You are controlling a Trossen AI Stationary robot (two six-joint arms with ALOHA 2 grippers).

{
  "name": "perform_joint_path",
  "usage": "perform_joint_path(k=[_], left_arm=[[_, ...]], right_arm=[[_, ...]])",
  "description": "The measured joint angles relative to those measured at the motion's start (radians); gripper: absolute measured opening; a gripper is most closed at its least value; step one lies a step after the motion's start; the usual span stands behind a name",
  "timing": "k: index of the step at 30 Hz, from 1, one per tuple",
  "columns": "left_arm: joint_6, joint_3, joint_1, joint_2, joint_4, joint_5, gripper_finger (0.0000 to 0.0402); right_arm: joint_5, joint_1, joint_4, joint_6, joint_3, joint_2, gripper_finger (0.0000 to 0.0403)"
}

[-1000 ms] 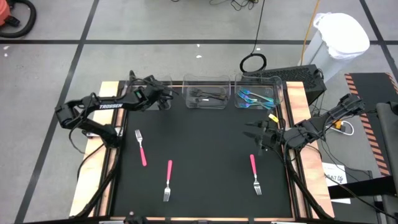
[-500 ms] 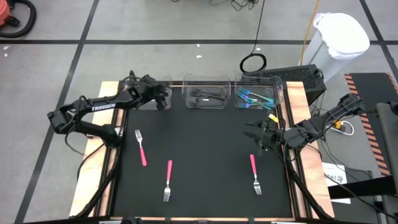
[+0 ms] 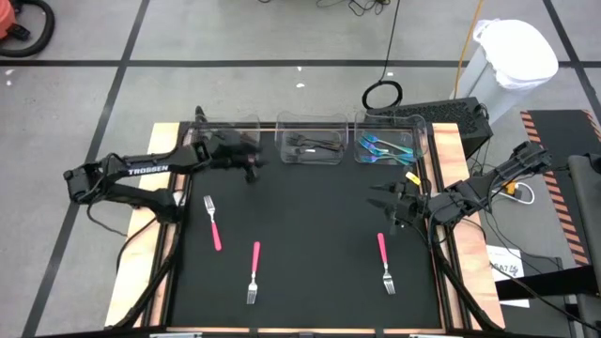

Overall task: Sort silverware by color (type)
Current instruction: Put the pink fork into the left transparent bin

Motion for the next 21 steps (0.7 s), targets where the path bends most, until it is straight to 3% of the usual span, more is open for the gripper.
perform_joint_path(k=[6, 15, 21], left_arm=[[-0.084, -0.02, -0.24, 0.015, 0.095, -0.088, 0.0226], [-0.378, -0.02, -0.64, 0.116, 0.026, -0.483, 0.0226], [-0.62, 0.033, -0.869, 0.255, -0.052, -0.651, 0.0226]], right_arm=[[0.0, 0.0, 0.0, -0.023, 0.0, 0.0, 0.0169], [0.0, 0.0, 0.0, -0.029, 0.0, 0.0, 0.0169], [0.0, 0.0, 0.0, -0.006, 0.0, 0.0, 0.0169]])
